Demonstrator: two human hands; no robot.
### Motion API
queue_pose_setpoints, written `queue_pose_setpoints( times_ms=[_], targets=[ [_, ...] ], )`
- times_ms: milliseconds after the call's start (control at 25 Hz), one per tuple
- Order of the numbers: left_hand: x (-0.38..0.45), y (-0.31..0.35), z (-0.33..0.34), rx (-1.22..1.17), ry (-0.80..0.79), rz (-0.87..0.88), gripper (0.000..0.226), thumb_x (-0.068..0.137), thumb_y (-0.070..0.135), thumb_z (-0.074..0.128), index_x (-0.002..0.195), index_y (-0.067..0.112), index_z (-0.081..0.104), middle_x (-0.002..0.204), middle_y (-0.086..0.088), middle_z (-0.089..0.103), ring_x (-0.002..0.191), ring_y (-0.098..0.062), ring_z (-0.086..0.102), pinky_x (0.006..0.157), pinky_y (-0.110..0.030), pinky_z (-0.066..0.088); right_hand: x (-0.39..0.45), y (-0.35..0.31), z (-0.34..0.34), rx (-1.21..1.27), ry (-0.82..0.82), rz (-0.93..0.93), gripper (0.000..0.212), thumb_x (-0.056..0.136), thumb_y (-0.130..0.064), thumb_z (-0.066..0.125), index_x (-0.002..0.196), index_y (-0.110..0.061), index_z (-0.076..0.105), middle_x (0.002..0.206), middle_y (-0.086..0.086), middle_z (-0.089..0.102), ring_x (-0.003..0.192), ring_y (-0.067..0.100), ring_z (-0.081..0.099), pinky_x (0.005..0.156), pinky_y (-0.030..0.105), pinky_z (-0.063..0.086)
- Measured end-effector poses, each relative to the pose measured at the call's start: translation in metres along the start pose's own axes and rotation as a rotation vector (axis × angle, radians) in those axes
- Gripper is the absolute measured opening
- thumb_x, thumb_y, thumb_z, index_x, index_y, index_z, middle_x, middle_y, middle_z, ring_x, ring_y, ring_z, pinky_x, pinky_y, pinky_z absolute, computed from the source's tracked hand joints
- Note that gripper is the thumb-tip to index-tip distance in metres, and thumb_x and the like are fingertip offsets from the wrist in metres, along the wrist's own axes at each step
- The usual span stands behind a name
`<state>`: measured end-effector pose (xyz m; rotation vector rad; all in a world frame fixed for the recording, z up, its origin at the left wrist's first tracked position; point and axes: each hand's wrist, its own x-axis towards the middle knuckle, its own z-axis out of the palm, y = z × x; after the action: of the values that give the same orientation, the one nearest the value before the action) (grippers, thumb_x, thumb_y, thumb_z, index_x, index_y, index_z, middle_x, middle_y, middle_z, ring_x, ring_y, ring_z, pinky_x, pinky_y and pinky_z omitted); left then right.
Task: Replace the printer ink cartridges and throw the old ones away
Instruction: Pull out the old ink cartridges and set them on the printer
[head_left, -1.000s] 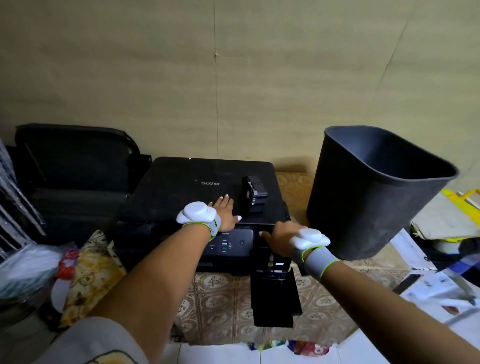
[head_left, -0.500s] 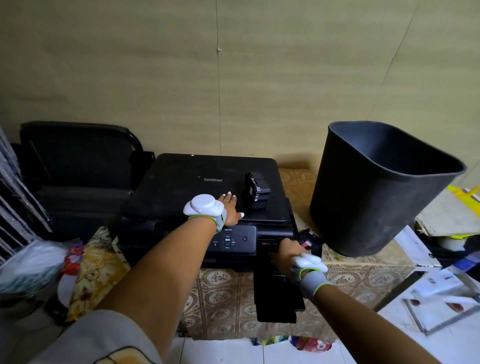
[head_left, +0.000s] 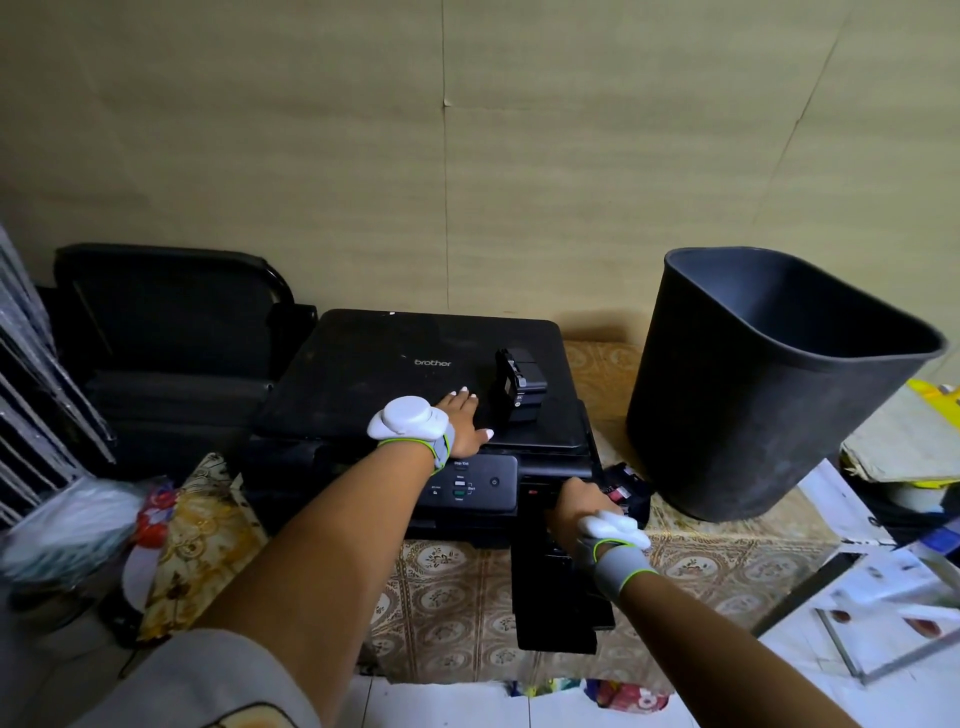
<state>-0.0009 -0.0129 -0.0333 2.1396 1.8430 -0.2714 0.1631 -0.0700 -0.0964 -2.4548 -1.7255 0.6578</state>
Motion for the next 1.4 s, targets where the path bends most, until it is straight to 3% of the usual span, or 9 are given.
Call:
queue_pose_setpoints(
  times_ms=[240,560,720,880,960,1040,1120,1200,1400],
  targets=[
    [0.001,-0.001,0.002,-0.014,0.001,-0.005,0.068,0.1,0.041,0.033,0.153,0.009,0.004,0.162,-0.005,-0.004,0.15,-0.019,-0.002,0.12,-0.033,0.005,-0.003,-0.001,-0.004,-0.029,-0.1,-0.023,0.044,0.07,-0.036,0.061,0.105,-0.01,0.062,0.114,0.011,0.066,0.101,0.029,0.064,0.086,0.039,0.052],
    [0.0,0.0,0.001,-0.005,0.001,-0.001,0.068,0.1,0.04,0.033,0.153,0.008,0.004,0.162,-0.006,-0.004,0.15,-0.02,-0.001,0.12,-0.032,0.006,-0.009,0.003,-0.015,-0.136,-0.203,-0.025,0.044,0.064,-0.034,0.065,0.102,-0.012,0.064,0.107,0.003,0.068,0.101,0.024,0.064,0.091,0.04,0.05],
    [0.001,0.0,0.001,0.001,-0.001,0.001,0.068,0.1,0.04,0.032,0.153,0.008,0.004,0.162,-0.006,-0.004,0.15,-0.02,-0.001,0.12,-0.032,0.006,-0.009,0.006,-0.03,-0.292,-0.24,-0.11,0.046,0.064,-0.03,0.068,0.106,-0.012,0.064,0.111,0.006,0.067,0.105,0.025,0.062,0.092,0.042,0.051],
    [0.001,-0.001,-0.001,0.009,-0.003,0.018,0.069,0.1,0.041,0.033,0.153,0.008,0.004,0.162,-0.007,-0.003,0.15,-0.021,0.0,0.12,-0.03,0.006,-0.014,0.001,-0.06,-0.528,-0.323,-0.237,0.035,0.078,-0.023,0.066,0.109,-0.006,0.064,0.116,0.011,0.066,0.106,0.027,0.063,0.09,0.036,0.052],
    [0.001,-0.002,-0.002,0.014,0.0,0.026,0.069,0.099,0.041,0.034,0.153,0.007,0.006,0.162,-0.008,-0.001,0.15,-0.021,0.002,0.12,-0.029,0.006,-0.019,-0.004,-0.084,-0.592,-0.304,-0.266,0.036,0.079,-0.024,0.066,0.109,-0.005,0.064,0.117,0.011,0.066,0.107,0.024,0.062,0.084,0.029,0.051],
    [0.001,-0.003,-0.003,0.016,0.007,0.029,0.069,0.099,0.041,0.035,0.153,0.008,0.007,0.162,-0.008,0.0,0.15,-0.022,0.003,0.121,-0.029,0.007,-0.021,-0.007,-0.109,-0.665,-0.283,-0.274,0.036,0.077,-0.025,0.068,0.107,-0.005,0.066,0.114,0.008,0.067,0.099,0.018,0.065,0.063,0.019,0.052],
    [0.002,-0.004,-0.004,0.025,0.012,0.032,0.069,0.099,0.042,0.035,0.153,0.007,0.008,0.162,-0.008,0.001,0.15,-0.022,0.004,0.121,-0.03,0.008,-0.017,-0.01,-0.129,-0.664,-0.252,-0.241,0.03,0.073,-0.024,0.071,0.097,-0.005,0.07,0.106,0.007,0.071,0.061,0.004,0.066,0.039,0.016,0.043],
    [0.002,-0.004,-0.004,0.038,0.019,0.035,0.069,0.099,0.042,0.036,0.152,0.007,0.009,0.162,-0.009,0.003,0.15,-0.023,0.006,0.121,-0.03,0.009,-0.01,-0.016,-0.147,-0.635,-0.194,-0.221,0.018,0.072,-0.023,0.071,0.08,-0.007,0.071,0.091,0.005,0.071,0.03,0.003,0.051,0.034,0.015,0.039],
    [0.004,-0.005,-0.005,0.053,0.051,0.05,0.069,0.098,0.043,0.039,0.152,0.008,0.015,0.162,-0.008,0.008,0.149,-0.023,0.012,0.119,-0.03,0.013,0.008,-0.031,-0.175,-0.292,0.135,-0.214,0.027,0.069,-0.022,0.07,0.052,-0.012,0.052,0.061,0.005,0.058,0.05,0.02,0.053,0.042,0.024,0.042]
  ],
)
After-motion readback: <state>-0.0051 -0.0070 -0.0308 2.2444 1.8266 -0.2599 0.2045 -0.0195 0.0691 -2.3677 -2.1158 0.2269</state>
